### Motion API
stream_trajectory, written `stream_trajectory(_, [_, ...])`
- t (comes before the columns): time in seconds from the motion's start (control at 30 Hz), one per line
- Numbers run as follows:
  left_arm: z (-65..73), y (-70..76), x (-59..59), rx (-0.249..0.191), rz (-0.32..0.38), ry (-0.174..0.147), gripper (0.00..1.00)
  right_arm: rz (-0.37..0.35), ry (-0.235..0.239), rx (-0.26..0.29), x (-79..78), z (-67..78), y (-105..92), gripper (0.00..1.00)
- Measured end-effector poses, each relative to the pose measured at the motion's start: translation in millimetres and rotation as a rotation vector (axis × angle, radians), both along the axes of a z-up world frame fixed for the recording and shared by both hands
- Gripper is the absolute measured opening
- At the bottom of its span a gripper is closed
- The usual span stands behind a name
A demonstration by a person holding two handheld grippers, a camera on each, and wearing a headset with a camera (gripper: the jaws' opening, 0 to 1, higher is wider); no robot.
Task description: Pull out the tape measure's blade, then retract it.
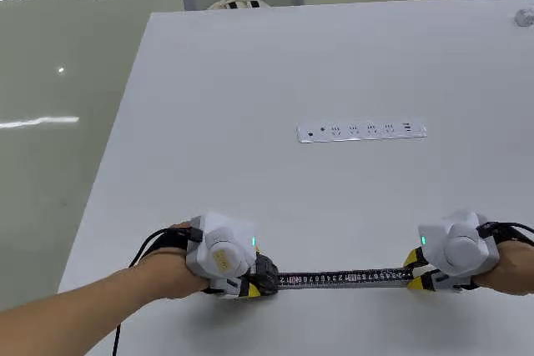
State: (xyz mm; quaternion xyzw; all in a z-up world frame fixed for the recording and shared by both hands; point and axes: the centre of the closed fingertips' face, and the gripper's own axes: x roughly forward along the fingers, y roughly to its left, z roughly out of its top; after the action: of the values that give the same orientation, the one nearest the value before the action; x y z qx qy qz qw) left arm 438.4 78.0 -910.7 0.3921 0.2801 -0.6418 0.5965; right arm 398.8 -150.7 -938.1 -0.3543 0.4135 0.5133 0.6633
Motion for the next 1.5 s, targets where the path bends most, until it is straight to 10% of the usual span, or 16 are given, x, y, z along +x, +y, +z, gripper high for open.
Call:
stream_trajectory(0.5, [0.8,-0.4,5.4,-0.019,0.024,-0.021,0.43,-0.012,-0.011,-0.022,-0.6,0.6,-0.4,0.22])
stream_trajectory(1.5, [13.7,17.3,6.8,-0.063,0.21,-0.013,0.61,-0.322,-0.035,0.076,-0.4,11.3,-1.4,0.45])
